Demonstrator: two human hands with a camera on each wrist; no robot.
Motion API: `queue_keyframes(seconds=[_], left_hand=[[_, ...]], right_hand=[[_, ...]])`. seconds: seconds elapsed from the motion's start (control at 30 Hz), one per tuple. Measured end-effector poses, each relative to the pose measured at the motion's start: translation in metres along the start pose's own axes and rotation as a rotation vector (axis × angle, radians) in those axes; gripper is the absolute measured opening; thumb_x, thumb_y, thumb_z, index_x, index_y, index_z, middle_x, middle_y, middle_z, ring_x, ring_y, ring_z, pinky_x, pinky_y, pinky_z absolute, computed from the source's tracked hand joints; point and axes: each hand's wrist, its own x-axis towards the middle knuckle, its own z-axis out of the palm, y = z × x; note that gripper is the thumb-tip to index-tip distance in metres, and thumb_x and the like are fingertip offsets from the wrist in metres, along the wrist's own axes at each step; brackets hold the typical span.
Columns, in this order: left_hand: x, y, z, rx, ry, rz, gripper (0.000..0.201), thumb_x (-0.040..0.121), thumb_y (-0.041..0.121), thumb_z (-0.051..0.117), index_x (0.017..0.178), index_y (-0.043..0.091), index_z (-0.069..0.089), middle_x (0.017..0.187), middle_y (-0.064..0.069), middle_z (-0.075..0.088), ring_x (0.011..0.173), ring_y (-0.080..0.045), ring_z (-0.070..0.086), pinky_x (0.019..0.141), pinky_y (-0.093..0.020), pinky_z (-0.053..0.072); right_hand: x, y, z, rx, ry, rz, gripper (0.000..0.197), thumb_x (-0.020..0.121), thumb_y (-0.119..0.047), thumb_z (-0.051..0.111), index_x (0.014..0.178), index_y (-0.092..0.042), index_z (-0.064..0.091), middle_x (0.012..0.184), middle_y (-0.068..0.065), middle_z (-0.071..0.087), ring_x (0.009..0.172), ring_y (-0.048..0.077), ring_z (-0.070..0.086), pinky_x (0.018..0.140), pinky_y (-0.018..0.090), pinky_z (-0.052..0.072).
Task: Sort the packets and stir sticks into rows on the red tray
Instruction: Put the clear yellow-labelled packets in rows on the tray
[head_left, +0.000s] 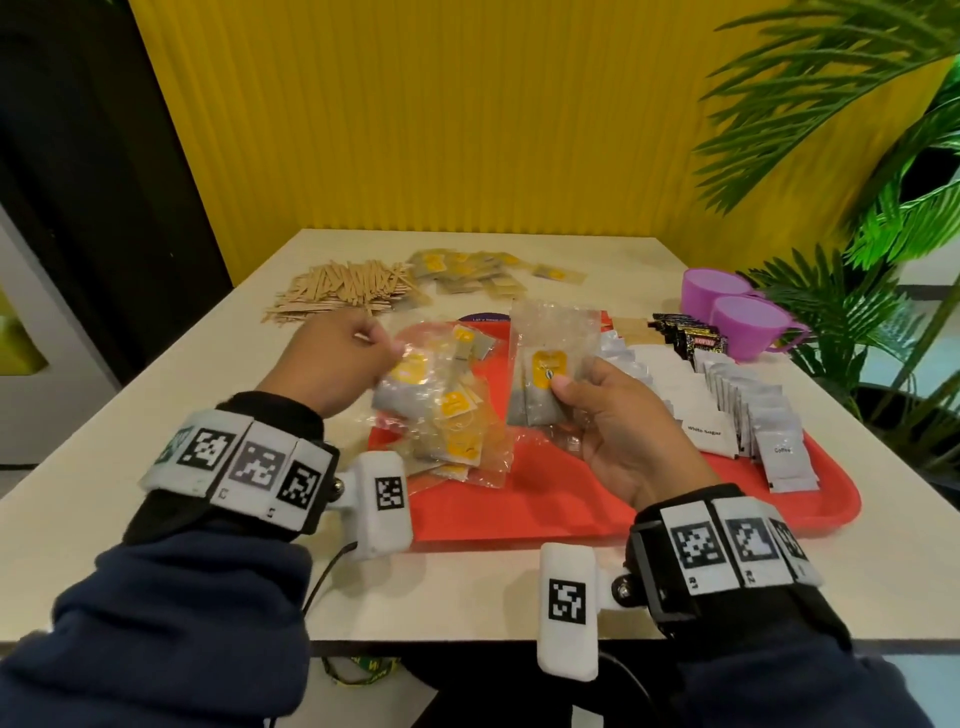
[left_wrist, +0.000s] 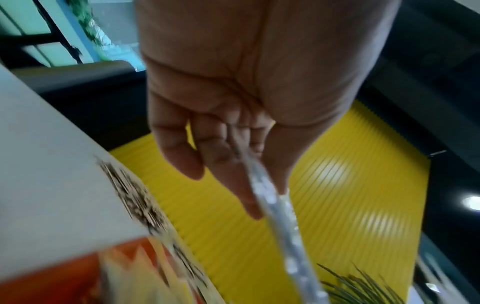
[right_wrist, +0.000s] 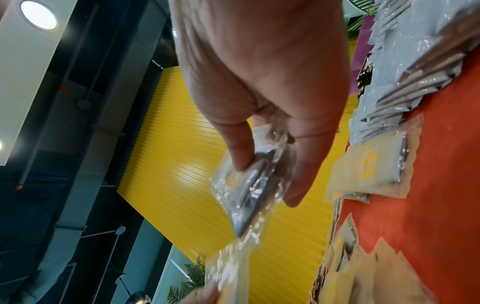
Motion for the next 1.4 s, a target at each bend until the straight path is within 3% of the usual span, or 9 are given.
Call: queue_keyframes(seconds=[0.13,0.3,0.5,0.73,0.87,1.0,1.2,1.3,1.4], left_hand=[[-0.003,0.015,0.029,-0.233,-0.125,0.095,0.024,0.087,0.013,0.062,0.067,0.017,0.049,0.072,-0.011,0.063,0.055,-0.014,0.049,0.054,-0.024,0.037],[-0.005,0.022,0.053,-0.223,-0.177,0.135,0.024,0.088,0.009,0.059,0.066,0.016,0.050,0.051,0.004,0.045,0.036,0.001,0.037,0.042,-0.011,0.031],[0.004,0.022,0.057,-0.305,-0.147,0.100,0.029,0.089,0.015,0.060,0.063,0.018,0.047,0.065,0.000,0.055,0.050,-0.010,0.041,0.054,-0.026,0.036],[0.001,0.028,0.061,-0.485,-0.268,-0.037,0.018,0.088,0.012,0.062,0.071,0.017,0.057,0.067,0.000,0.054,0.043,-0.005,0.047,0.047,-0.018,0.044],[0.011,0.023,0.047,-0.184,-0.323,-0.102,0.014,0.090,0.023,0.059,0.077,0.020,0.055,0.078,0.002,0.057,0.067,-0.013,0.054,0.057,-0.023,0.044],[0.028,0.020,0.034,0.185,-0.361,-0.106,0.007,0.092,0.012,0.053,0.091,0.017,0.057,0.092,-0.005,0.055,0.081,-0.021,0.048,0.060,-0.025,0.039],[0.039,0.032,0.036,0.784,-0.580,0.024,0.051,0.091,-0.003,0.035,0.135,0.022,0.045,0.144,-0.005,0.037,0.126,-0.023,0.041,0.086,-0.026,0.040],[0.042,0.033,0.045,1.064,-0.684,0.121,0.059,0.095,0.005,0.037,0.146,0.033,0.024,0.155,-0.006,0.016,0.138,-0.024,0.026,0.100,-0.031,0.036],[0.044,0.035,0.053,1.271,-0.767,0.148,0.066,0.092,0.011,0.053,0.146,0.035,0.023,0.154,-0.006,0.014,0.138,-0.024,0.026,0.093,-0.030,0.038]], right_hand=[[-0.003,0.000,0.004,-0.030,-0.072,0.000,0.012,0.093,-0.005,0.048,0.084,-0.013,0.051,0.079,0.004,0.058,0.068,0.013,0.058,0.066,0.030,0.050],[-0.004,0.001,0.005,-0.051,-0.097,0.003,0.017,0.093,-0.005,0.048,0.105,-0.012,0.056,0.087,0.006,0.061,0.077,0.019,0.058,0.071,0.035,0.050],[-0.001,0.001,0.002,-0.019,-0.038,0.005,0.021,0.093,-0.002,0.048,0.111,-0.011,0.054,0.086,0.005,0.062,0.072,0.016,0.059,0.065,0.032,0.050],[0.002,0.003,0.001,-0.055,-0.018,0.022,0.027,0.093,-0.003,0.048,0.120,-0.007,0.050,0.096,0.011,0.059,0.077,0.018,0.058,0.062,0.031,0.050],[0.002,0.000,-0.007,-0.050,0.046,-0.004,0.020,0.092,0.001,0.049,0.098,-0.017,0.052,0.078,0.001,0.061,0.058,0.008,0.059,0.045,0.020,0.049],[0.004,-0.001,-0.012,-0.021,0.094,-0.033,0.022,0.091,0.002,0.050,0.104,-0.015,0.053,0.083,0.002,0.062,0.066,0.012,0.059,0.059,0.027,0.049],[0.002,-0.002,-0.012,-0.041,0.085,-0.050,0.027,0.091,0.003,0.050,0.072,-0.016,0.053,0.059,-0.003,0.061,0.052,0.007,0.057,0.056,0.024,0.046],[0.002,-0.002,-0.013,-0.035,0.086,-0.050,0.024,0.090,0.003,0.050,0.076,-0.016,0.057,0.059,-0.005,0.063,0.058,0.011,0.056,0.061,0.029,0.042],[0.000,-0.003,-0.014,-0.037,0.099,-0.045,0.021,0.089,0.003,0.051,0.084,-0.015,0.060,0.066,-0.002,0.064,0.064,0.014,0.056,0.063,0.031,0.041]])
